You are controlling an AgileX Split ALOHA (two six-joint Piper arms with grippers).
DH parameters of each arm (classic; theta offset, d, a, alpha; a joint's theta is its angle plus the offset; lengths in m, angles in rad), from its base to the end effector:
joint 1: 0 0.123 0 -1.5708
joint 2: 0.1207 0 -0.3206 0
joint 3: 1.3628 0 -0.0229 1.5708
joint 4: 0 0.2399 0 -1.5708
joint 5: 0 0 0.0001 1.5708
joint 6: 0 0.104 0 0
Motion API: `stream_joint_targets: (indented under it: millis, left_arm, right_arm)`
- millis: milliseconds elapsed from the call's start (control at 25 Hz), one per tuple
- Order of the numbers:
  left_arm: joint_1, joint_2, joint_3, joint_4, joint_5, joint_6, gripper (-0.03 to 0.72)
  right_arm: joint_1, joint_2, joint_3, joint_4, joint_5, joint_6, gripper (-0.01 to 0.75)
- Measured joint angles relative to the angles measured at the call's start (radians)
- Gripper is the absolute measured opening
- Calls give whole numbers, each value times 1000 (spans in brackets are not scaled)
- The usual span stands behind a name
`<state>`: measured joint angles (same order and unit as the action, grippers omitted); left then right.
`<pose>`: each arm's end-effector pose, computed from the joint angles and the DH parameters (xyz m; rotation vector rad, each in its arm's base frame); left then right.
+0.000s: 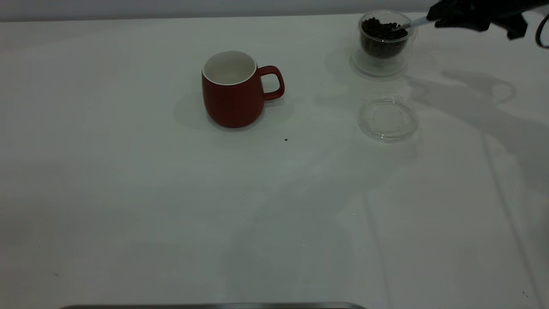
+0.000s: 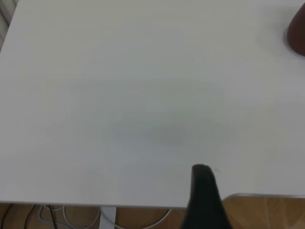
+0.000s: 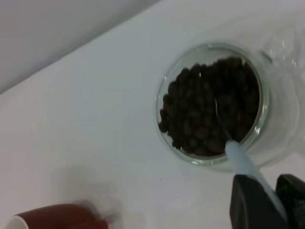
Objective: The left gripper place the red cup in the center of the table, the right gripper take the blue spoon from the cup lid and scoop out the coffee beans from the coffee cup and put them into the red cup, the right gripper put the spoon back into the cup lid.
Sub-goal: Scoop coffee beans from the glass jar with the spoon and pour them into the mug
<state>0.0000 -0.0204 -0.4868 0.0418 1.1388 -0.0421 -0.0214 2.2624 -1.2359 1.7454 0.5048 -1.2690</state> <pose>-0.0442 0.0039 0.2546 -0.0486 2.1139 0.0255 0.4546 0.0399 0.0952 0.4005 2.4068 0.8173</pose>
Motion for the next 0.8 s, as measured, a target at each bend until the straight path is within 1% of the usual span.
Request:
stream_joint_targets:
  millis: [120, 360, 800]
  left_arm:
    - [0, 0, 0, 0, 0, 0, 586]
    - [0, 0, 0, 0, 0, 0, 586]
    - [0, 0, 0, 0, 0, 2, 586]
  right_arm:
    - [-11, 18, 0, 3, 37, 22, 110]
    - [-62, 49, 0, 15, 138, 62, 110]
    - [-121, 52, 0, 14, 238, 140, 110]
